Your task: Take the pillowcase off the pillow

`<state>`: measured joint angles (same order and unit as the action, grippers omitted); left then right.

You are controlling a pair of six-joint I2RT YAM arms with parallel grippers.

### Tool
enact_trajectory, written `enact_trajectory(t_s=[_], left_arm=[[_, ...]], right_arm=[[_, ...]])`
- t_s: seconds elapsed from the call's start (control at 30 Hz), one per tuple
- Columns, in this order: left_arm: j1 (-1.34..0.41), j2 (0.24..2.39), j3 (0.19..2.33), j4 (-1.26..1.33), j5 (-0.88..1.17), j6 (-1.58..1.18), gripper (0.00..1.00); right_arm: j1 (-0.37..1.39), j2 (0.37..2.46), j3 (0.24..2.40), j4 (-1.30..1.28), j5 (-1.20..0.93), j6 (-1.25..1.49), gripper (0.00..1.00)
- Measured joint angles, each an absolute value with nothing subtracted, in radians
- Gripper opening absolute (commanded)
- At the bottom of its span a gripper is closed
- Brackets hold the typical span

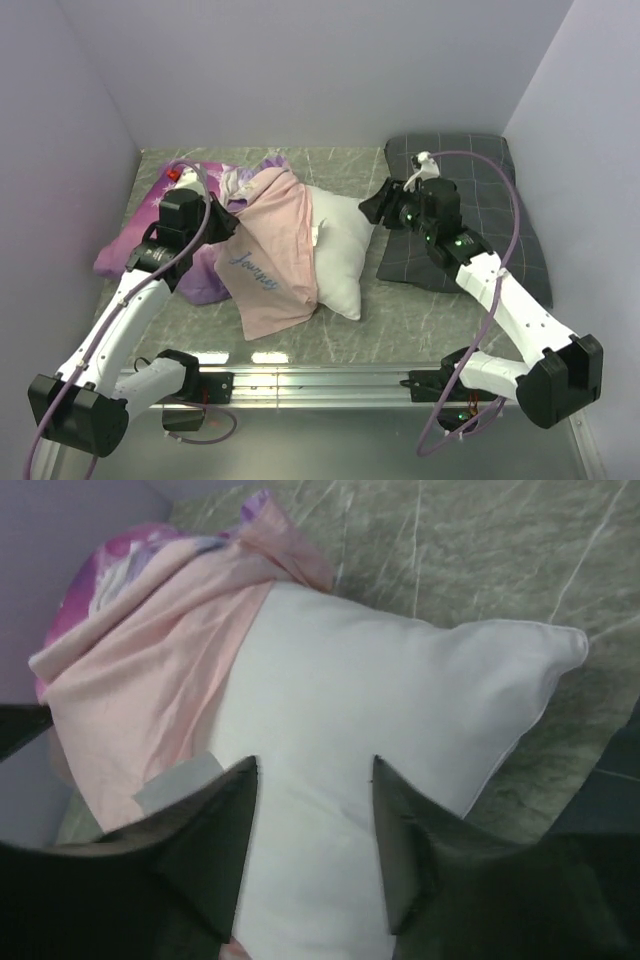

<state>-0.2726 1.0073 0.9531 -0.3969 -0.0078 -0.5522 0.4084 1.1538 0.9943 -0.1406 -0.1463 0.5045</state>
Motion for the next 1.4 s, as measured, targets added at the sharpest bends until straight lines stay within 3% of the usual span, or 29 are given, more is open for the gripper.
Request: enact_trajectory(t_s=[0.07,0.27,0.5,0.6,0.63,0.67,0.9,1.1,1.33,1.4], left_arm=[[-0.273,1.018,0.933,-0.387,0.02,-0.558,0.01],[-0.273,1.044,0.92,-0.377,0.047,-0.562,0.0],[-0.273,1.044,0.919,-0.362,0.06,-0.565,0.01],[-0.273,1.044,0.919,-0.362,0.061,-0.566,0.01],[-0.273,1.044,0.919,-0.362,0.061,-0.566,0.0],[-0.273,1.044,0.919,-0.362,0.062,-0.566,0.01],[-0.255,1.047,0.966,-0.385,0.049,-0.556,0.0],[-0.094,1.069,1.011,-0.37,0.074,-0.545,0.0],[0.118,1.076,0.986,-0.347,0.274,-0.59,0.0],[0.118,1.085,0.973,-0.324,0.336,-0.602,0.06]], right_arm=[[0.416,1.137,0.947,-0.129,-0.166,0.499,0.71],[0.551,1.102,0.781,-0.116,-0.181,0.5,0.83],[0.655,1.166,0.718,-0.012,-0.197,0.527,0.83],[0.655,1.242,0.72,0.046,-0.192,0.537,0.54],[0.655,1.271,0.725,0.054,-0.189,0.538,0.19],[0.655,1.3,0.736,0.055,-0.185,0.537,0.02],[0.656,1.353,0.938,-0.105,-0.046,0.514,0.0],[0.62,1.283,1.219,-0.355,0.145,0.419,0.0],[0.385,1.142,1.239,-0.451,0.202,0.365,0.0],[0.361,1.135,1.211,-0.462,0.202,0.365,0.0]])
